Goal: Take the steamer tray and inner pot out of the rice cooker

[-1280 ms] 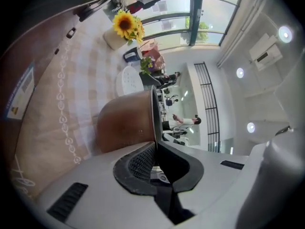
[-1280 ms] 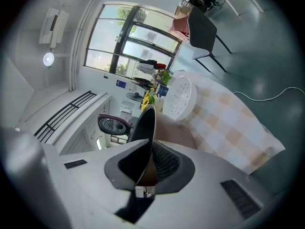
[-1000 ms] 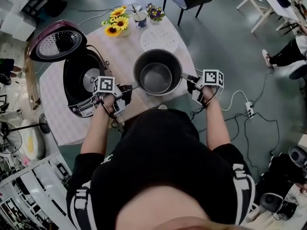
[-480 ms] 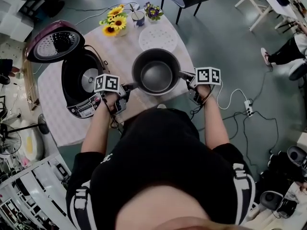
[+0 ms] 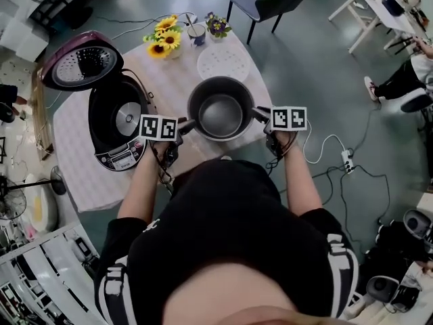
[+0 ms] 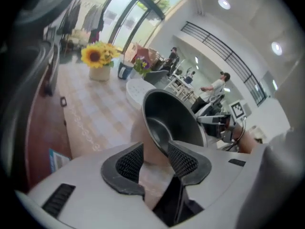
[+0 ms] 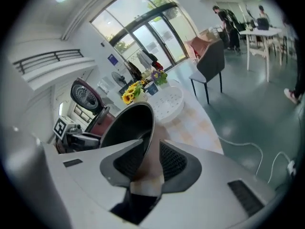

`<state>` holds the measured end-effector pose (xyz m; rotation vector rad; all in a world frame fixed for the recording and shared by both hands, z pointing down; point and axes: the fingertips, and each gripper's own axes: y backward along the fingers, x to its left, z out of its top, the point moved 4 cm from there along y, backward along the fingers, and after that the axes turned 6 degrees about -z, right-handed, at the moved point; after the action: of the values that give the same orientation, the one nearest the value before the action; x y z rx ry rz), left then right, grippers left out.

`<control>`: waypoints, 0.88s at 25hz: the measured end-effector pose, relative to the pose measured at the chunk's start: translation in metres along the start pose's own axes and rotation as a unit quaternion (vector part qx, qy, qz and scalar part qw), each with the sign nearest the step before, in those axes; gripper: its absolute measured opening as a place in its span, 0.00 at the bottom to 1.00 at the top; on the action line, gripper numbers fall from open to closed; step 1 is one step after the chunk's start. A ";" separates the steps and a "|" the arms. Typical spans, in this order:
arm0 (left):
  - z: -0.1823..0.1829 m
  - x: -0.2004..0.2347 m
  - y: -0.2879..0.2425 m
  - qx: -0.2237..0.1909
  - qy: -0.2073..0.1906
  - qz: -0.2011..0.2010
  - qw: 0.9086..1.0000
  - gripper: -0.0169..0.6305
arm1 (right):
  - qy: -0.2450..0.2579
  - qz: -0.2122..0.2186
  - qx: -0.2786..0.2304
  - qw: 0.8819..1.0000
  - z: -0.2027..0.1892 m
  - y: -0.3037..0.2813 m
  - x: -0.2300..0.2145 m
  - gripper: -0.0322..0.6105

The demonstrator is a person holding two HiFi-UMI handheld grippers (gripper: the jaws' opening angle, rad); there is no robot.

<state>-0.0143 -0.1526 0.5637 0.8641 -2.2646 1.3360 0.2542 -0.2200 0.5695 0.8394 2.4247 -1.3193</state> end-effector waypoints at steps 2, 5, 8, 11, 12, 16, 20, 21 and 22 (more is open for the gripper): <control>0.008 0.005 0.009 -0.012 -0.066 0.056 0.996 0.29 | 0.072 -0.029 -0.048 0.996 0.012 0.009 0.003 0.21; 0.029 0.005 0.029 -0.060 -0.136 0.120 0.982 0.26 | 0.159 -0.065 -0.136 0.976 0.041 0.027 0.015 0.20; 0.055 -0.010 0.048 -0.125 -0.187 0.137 0.965 0.23 | 0.189 -0.082 -0.215 0.955 0.072 0.045 0.034 0.20; 0.080 -0.035 0.069 -0.186 -0.243 0.158 0.939 0.23 | 0.226 -0.102 -0.287 0.925 0.100 0.065 0.061 0.20; 0.088 -0.044 0.077 -0.208 -0.261 0.166 0.928 0.23 | 0.238 -0.110 -0.310 0.914 0.108 0.072 0.072 0.20; 0.119 -0.083 0.114 -0.297 -0.317 0.208 0.876 0.23 | 0.272 -0.126 -0.399 0.867 0.137 0.102 0.116 0.20; 0.141 -0.112 0.152 -0.373 -0.324 0.246 0.834 0.21 | 0.296 -0.100 -0.455 0.834 0.154 0.126 0.156 0.20; 0.144 -0.117 0.160 -0.389 -0.322 0.255 0.824 0.20 | 0.297 -0.088 -0.466 0.829 0.156 0.130 0.164 0.20; 0.146 -0.122 0.168 -0.403 -0.321 0.264 0.815 0.15 | 0.295 -0.080 -0.475 0.825 0.158 0.133 0.171 0.18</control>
<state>-0.0371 -0.1809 0.3129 0.3882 -3.3347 0.0445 0.1885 -0.2326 0.3098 0.7880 3.1070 0.3131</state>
